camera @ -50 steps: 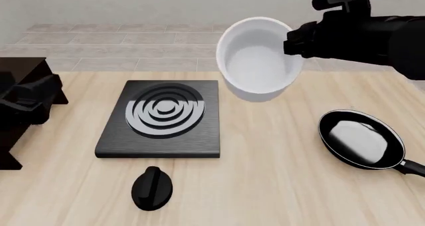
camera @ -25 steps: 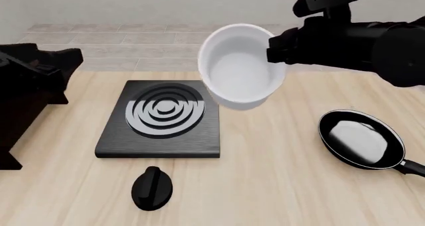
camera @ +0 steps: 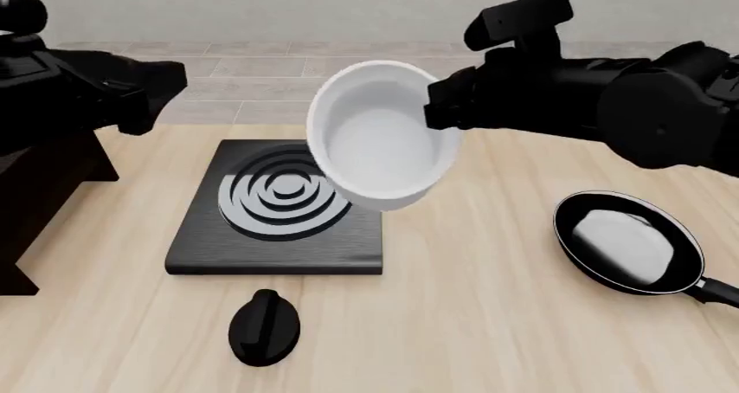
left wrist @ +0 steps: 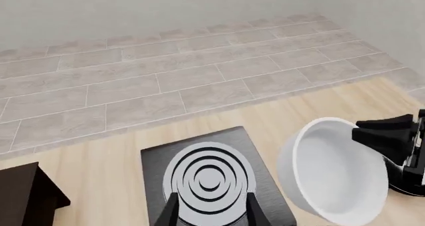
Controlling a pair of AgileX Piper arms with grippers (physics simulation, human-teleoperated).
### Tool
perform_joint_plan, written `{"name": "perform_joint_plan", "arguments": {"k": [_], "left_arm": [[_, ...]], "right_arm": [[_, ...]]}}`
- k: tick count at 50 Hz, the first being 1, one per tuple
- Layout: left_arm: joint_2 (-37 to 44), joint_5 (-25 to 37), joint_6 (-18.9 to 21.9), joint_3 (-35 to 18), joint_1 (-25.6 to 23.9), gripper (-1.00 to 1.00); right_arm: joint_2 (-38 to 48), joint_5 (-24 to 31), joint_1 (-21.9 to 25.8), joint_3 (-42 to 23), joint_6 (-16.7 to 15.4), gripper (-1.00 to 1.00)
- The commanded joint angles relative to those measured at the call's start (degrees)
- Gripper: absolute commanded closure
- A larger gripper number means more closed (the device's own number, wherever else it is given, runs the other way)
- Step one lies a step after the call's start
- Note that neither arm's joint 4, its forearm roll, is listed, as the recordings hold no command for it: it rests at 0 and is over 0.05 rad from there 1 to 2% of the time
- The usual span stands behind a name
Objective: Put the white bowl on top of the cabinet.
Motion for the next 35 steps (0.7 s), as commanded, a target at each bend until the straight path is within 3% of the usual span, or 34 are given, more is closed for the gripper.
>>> {"name": "perform_joint_plan", "arguments": {"k": [1,35], "left_arm": [[1.89,0.29,-0.76,-1.56,-1.96,-1.0],[5.51,-0.72,-6.21,-0.45,-8.67,-1.0]], "right_arm": [[0.62,-1.02,2.37,-0.82,0.41,1.0],[2.67,-1.73,6.17,-1.4,0.34,1.0]]}}
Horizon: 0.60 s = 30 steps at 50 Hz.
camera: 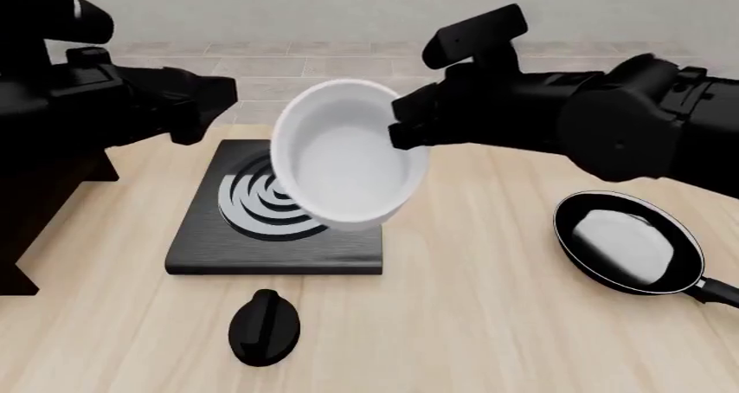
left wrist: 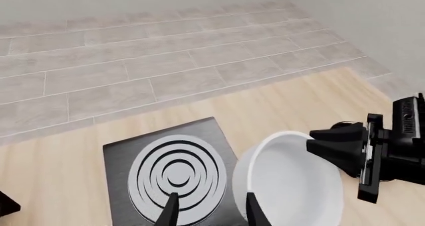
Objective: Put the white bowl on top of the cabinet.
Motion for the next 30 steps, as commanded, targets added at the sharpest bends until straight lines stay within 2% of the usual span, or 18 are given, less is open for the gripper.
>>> {"name": "perform_joint_plan", "arguments": {"k": [1,30], "left_arm": [[0.99,0.03,-1.6,0.64,-2.85,-1.0],[5.78,-5.16,-2.8,3.99,-5.36,-1.0]], "right_arm": [[0.21,-0.99,0.97,-0.72,0.48,1.0],[0.19,-1.49,2.74,-0.48,1.66,1.0]]}}
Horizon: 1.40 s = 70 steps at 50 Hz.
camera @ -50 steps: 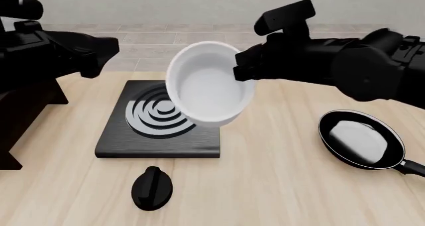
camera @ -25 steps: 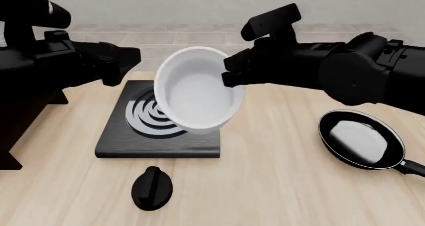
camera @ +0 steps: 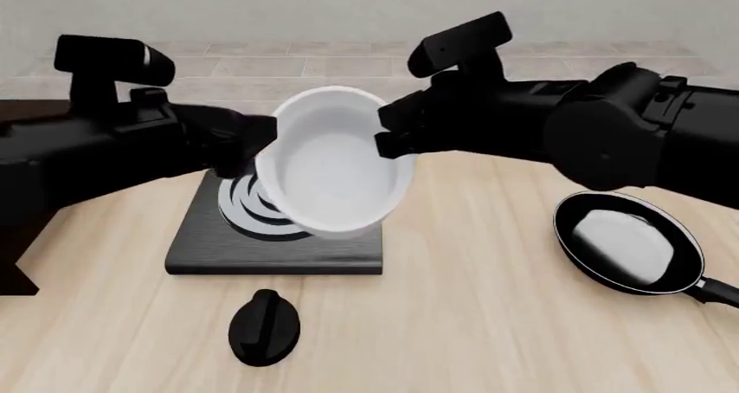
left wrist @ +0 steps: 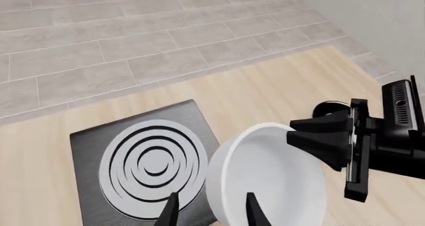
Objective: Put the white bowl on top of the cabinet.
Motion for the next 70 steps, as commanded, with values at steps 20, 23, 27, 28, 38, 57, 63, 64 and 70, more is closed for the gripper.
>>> {"name": "perform_joint_plan", "arguments": {"k": [20,23,27,28,38,57,63,64,70], "left_arm": [[5.36,-4.47,-0.38,0.65,-0.16,-1.0],[5.98,-5.15,-0.24,0.98,0.12,-1.0],[6.49,-5.71,-0.25,1.2,0.26,-1.0],[6.68,-5.95,-0.34,1.31,0.26,-1.0],[7.57,-7.21,-0.26,1.91,1.14,-1.0],[4.35,-5.14,-0.9,1.54,2.37,1.0],[4.31,-5.42,-0.66,2.18,2.69,1.0],[4.36,-5.43,-0.7,2.19,2.78,1.0],[4.18,-5.23,-0.73,2.06,3.13,1.0]], "right_arm": [[-1.23,-0.28,2.32,-0.18,1.86,1.0],[-1.34,-0.36,2.45,-0.03,2.05,1.0],[-1.61,-0.35,2.61,0.13,2.22,1.0],[-1.73,-0.36,2.77,0.19,2.47,1.0],[-1.9,-0.4,2.94,0.51,2.34,1.0],[-1.53,-0.83,1.57,1.03,1.34,1.0],[-2.49,-0.32,1.87,0.69,0.46,-1.0],[-2.62,-0.22,1.9,0.63,0.5,-1.0],[-3.47,1.02,2.05,0.14,-0.59,-1.0]]}}
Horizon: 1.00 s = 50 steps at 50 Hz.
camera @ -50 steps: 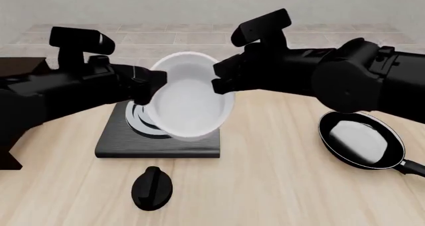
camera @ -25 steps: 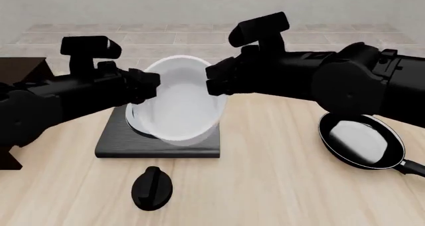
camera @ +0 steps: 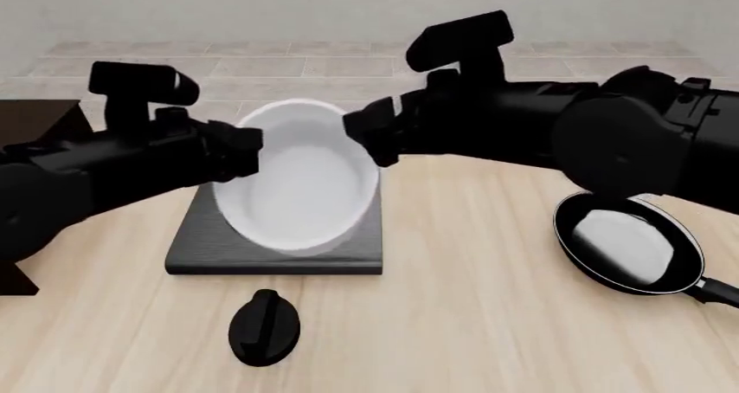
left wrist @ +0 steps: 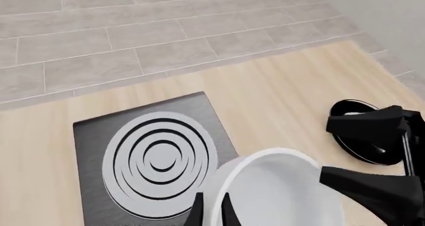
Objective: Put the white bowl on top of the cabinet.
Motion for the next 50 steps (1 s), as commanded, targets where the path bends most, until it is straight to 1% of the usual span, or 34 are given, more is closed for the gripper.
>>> {"name": "perform_joint_plan", "arguments": {"k": [1,2,5,6,8,16,23,27,31,41,49,50], "left_arm": [[-1.03,0.2,-0.06,-0.31,0.94,1.0],[-1.12,0.32,0.05,-0.52,1.13,1.0],[-1.03,0.23,0.06,-0.48,1.14,1.0],[-1.06,0.25,0.05,-0.52,1.22,1.0],[-1.03,0.24,-0.01,-0.49,1.3,1.0],[-1.98,1.01,-0.12,-0.46,1.11,1.0],[-3.21,2.07,0.21,-0.41,2.27,1.0],[-4.38,3.04,0.56,-0.48,3.64,1.0],[-5.54,3.91,0.9,-0.58,4.89,1.0],[-8.3,5.84,1.53,-0.54,8.77,1.0],[-9.72,7.51,2.04,-1.94,11.54,1.0],[-9.83,7.6,2.13,-2.07,11.85,1.0]], "right_arm": [[-1.36,1.23,-0.52,-0.46,-0.11,-1.0],[-2.09,1.64,-0.28,-0.48,-1.04,-1.0],[-2.68,2.05,-0.02,-0.65,-0.85,-1.0],[-3.0,2.19,-0.05,-0.71,-1.78,-1.0],[-3.46,2.86,0.01,-1.01,-1.4,-1.0],[-4.05,2.85,-0.41,-0.38,-2.24,-1.0],[-4.42,2.88,-0.73,-0.34,-2.45,-1.0],[-4.43,2.63,-1.13,-0.05,-3.09,-1.0],[-4.35,2.31,-1.28,0.16,-2.83,-1.0],[-4.5,1.63,-1.53,0.38,-3.49,-1.0],[-5.71,1.28,-2.03,0.84,-4.35,-1.0],[-5.62,1.37,-2.13,0.89,-4.98,-1.0]]}}
